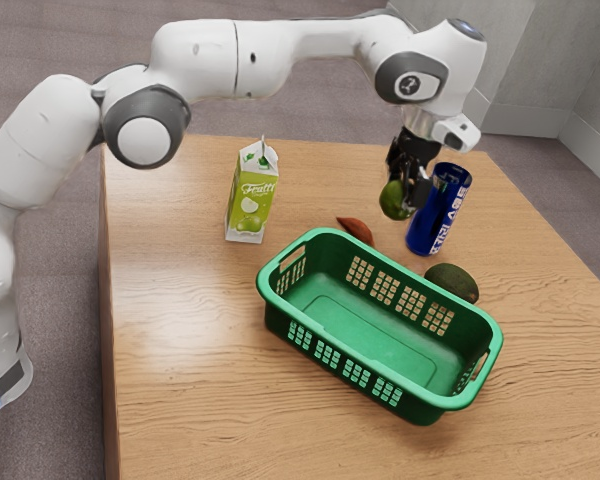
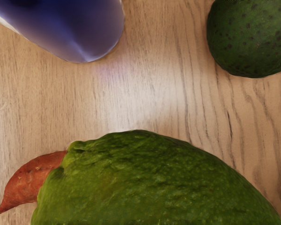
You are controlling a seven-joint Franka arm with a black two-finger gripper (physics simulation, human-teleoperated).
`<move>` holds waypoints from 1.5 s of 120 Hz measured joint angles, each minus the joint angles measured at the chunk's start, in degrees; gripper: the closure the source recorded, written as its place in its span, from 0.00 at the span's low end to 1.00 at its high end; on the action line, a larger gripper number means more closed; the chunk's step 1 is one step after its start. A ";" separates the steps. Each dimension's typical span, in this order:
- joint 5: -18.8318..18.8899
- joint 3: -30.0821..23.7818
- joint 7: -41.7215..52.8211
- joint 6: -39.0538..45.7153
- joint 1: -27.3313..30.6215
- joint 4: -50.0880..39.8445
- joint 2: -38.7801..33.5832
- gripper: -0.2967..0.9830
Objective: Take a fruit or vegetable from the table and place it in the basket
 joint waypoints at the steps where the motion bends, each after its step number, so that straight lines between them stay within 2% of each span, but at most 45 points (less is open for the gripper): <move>1: 0.22 -0.04 -0.15 -0.22 -0.48 -0.02 -0.27 0.51; 7: 1.24 -0.19 -1.07 -1.43 -3.10 -0.10 -1.39 0.53; 20: 2.97 -2.74 -3.25 -3.29 -6.52 -0.50 -2.11 0.49; 61: 6.88 -15.45 -11.94 -5.23 -5.86 -6.81 -2.13 0.49; 74: 7.38 -16.01 -14.56 -5.40 -5.56 -7.13 -2.11 0.48; 90: 7.30 -16.08 -16.94 -5.56 -5.47 -7.22 -1.98 0.35; 148: 6.88 -15.89 -22.15 -4.41 -5.21 -7.22 -1.87 0.25; 158: 8.59 -14.08 -21.73 -4.20 -4.72 -7.23 -3.63 0.24; 166: 9.21 -6.48 -19.82 -3.45 -4.87 -8.60 -7.74 0.24; 173: 7.29 3.68 -16.99 0.76 -4.62 -19.38 -15.42 0.24; 180: 5.75 7.72 -14.26 5.69 -1.40 -30.39 -22.26 0.23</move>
